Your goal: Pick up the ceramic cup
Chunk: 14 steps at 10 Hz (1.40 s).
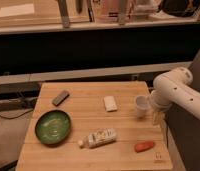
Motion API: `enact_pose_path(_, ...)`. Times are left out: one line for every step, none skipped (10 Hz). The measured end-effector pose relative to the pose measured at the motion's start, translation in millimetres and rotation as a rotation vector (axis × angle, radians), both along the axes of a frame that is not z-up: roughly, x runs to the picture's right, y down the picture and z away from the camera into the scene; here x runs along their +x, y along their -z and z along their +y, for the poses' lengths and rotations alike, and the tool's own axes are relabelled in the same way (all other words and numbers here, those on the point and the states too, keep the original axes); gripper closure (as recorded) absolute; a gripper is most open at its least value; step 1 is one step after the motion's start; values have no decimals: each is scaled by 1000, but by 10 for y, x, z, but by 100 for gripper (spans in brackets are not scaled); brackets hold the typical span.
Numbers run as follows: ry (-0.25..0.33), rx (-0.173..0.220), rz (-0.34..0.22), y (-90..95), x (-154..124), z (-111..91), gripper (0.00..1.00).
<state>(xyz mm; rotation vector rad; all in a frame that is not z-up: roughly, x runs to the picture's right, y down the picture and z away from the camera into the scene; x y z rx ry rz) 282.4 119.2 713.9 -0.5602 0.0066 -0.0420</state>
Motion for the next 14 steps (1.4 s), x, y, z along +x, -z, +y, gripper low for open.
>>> enact_pose_path(9,1,-7,-57,1,34,20)
enact_pose_path(18,1,-14,-132,2,77,20)
enact_pose_path(27,2,-22,-193,-10,103,20)
enact_pose_path(38,3,-30,-216,-17,98,20)
enact_pose_path(43,2,-34,-225,-18,93,20)
enact_pose_path(45,0,-36,-238,-9,92,20)
enact_pose_path(48,-3,-38,-258,-12,101,20)
enact_pose_path(57,-5,-41,-277,-28,103,20)
enact_pose_path(61,-8,-45,-287,-33,113,20)
enact_pose_path(64,-9,-46,-293,-29,117,20)
enact_pose_path(70,-9,-50,-307,-32,120,20)
enact_pose_path(75,-9,-52,-319,-34,115,20)
enact_pose_path(79,-10,-55,-332,-34,111,20)
enact_pose_path(85,-11,-59,-345,-40,103,20)
